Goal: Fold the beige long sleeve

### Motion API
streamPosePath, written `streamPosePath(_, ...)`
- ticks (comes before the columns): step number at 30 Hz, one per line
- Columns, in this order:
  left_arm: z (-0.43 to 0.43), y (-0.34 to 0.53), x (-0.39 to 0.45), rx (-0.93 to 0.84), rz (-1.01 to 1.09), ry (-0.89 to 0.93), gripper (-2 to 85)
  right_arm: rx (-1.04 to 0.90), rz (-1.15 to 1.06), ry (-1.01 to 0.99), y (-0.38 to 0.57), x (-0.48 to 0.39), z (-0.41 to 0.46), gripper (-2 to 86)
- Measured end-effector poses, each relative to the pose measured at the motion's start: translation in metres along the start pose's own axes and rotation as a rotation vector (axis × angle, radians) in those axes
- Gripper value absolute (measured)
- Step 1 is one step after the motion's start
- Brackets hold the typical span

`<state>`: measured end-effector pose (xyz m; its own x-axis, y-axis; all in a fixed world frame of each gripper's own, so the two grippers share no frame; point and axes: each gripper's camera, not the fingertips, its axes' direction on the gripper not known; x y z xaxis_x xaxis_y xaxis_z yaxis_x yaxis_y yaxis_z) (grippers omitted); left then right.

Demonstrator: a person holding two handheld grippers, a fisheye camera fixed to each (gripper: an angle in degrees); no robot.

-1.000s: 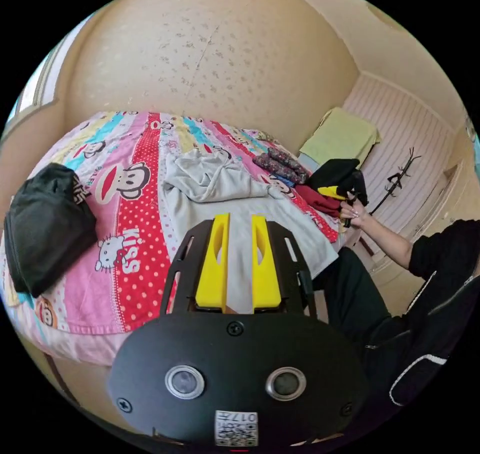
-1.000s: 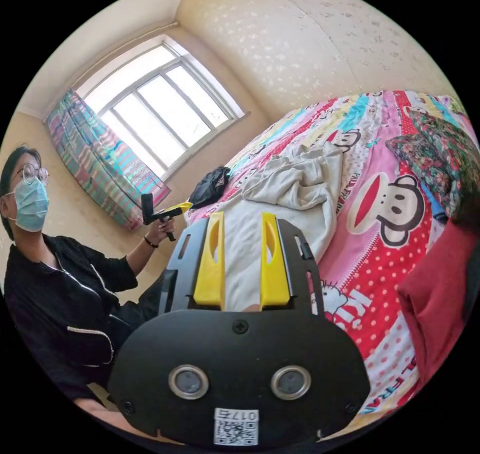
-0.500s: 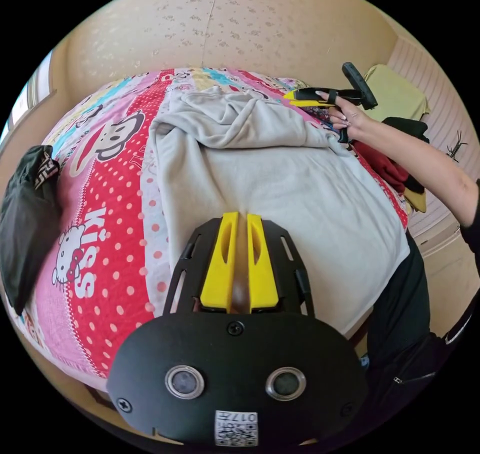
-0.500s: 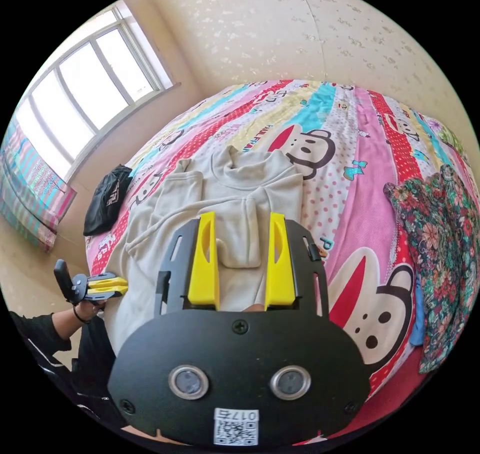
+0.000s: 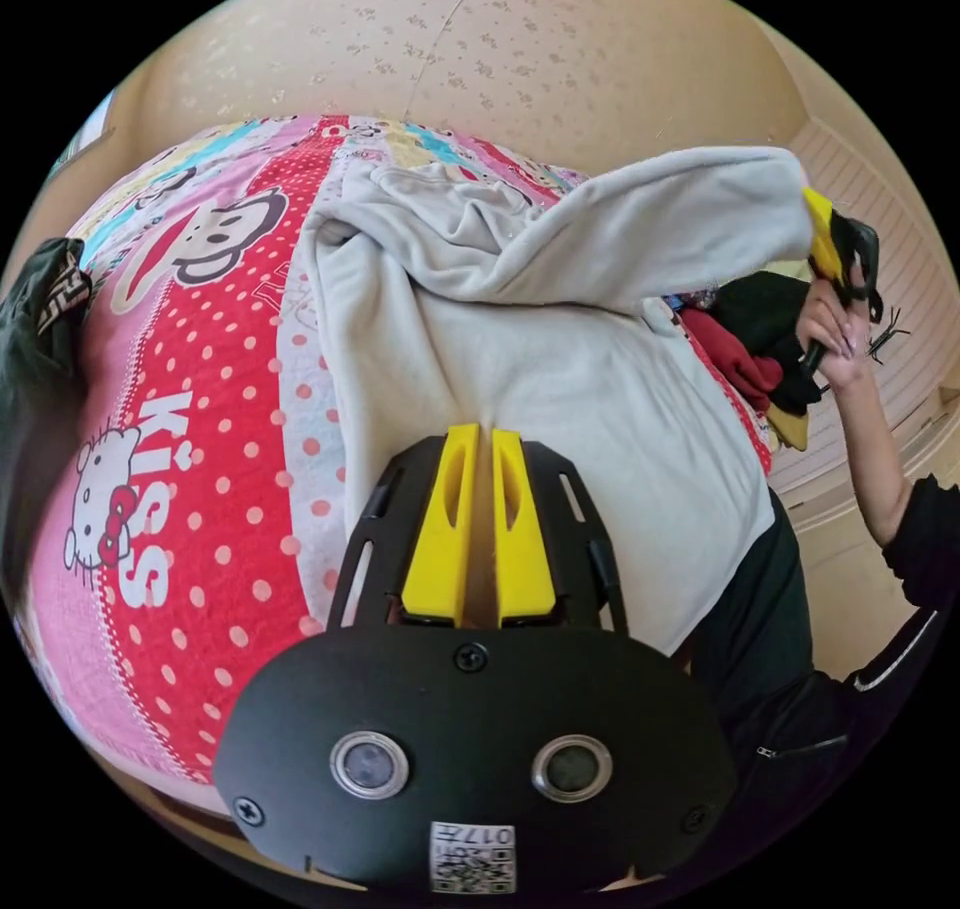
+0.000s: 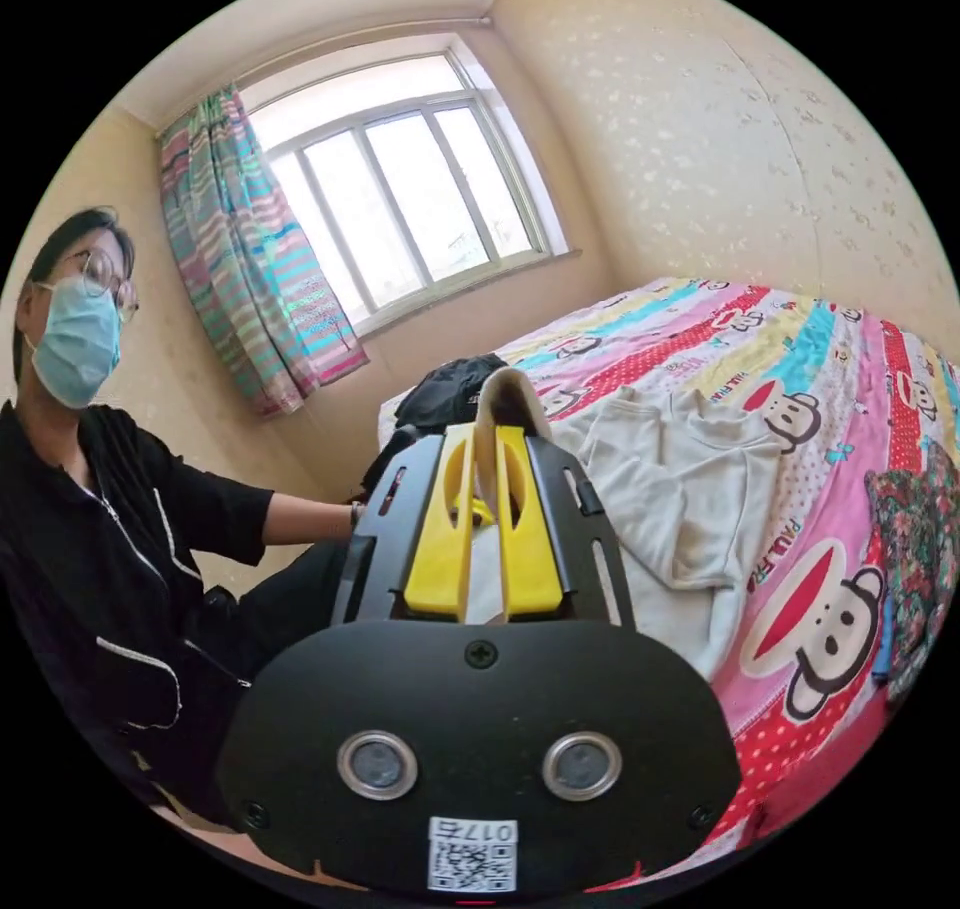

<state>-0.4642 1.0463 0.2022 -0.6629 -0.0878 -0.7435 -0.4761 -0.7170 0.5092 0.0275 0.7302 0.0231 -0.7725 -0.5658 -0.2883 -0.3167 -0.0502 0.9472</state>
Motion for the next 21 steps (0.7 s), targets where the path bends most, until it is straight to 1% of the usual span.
streamPosePath(2,0.000,0.000,-0.004,0.001,-0.001,0.004,3.3,-0.042,0.054,-0.017,0.070,-0.033,0.001,5.2)
streamPosePath(3,0.000,0.001,-0.007,0.001,-0.003,0.008,3.3,-0.047,0.095,-0.027,0.087,-0.037,0.001,5.8)
streamPosePath(4,0.000,0.001,-0.009,0.001,-0.003,0.007,3.3,-0.028,0.180,-0.058,0.117,-0.041,-0.003,7.0)
streamPosePath(5,0.000,0.001,-0.009,0.001,-0.002,0.005,3.3,0.042,0.241,-0.078,0.137,-0.043,-0.015,7.7)
streamPosePath(6,0.000,0.001,-0.010,0.001,0.001,-0.002,3.3,0.091,0.259,-0.074,0.144,-0.044,-0.022,8.0)
streamPosePath(8,0.001,0.001,-0.012,0.001,0.004,-0.010,3.3,0.263,0.278,0.018,0.140,-0.038,-0.047,8.8)
streamPosePath(10,0.001,0.002,-0.016,0.000,0.003,-0.010,3.3,0.275,0.285,0.060,0.109,-0.022,-0.046,10.6)
streamPosePath(12,0.001,0.002,-0.019,0.000,0.002,-0.007,3.3,0.174,0.265,0.051,0.060,0.000,-0.025,12.9)
streamPosePath(14,0.001,0.002,-0.022,0.000,0.000,-0.005,3.3,0.002,0.231,0.071,-0.006,0.031,0.024,14.3)
streamPosePath(15,0.001,0.002,-0.024,0.000,-0.001,-0.002,3.3,-0.028,0.222,0.081,-0.020,0.038,0.037,14.5)
streamPosePath(17,0.001,0.002,-0.028,0.000,-0.005,0.006,3.2,-0.157,0.192,0.160,-0.070,0.071,0.093,14.5)
streamPosePath(19,0.001,0.002,-0.033,0.001,-0.012,0.023,3.1,-0.223,0.214,0.184,-0.096,0.099,0.129,14.3)
streamPosePath(21,0.001,0.003,-0.035,0.003,-0.014,0.028,3.0,-0.250,0.215,0.157,-0.117,0.121,0.159,14.1)
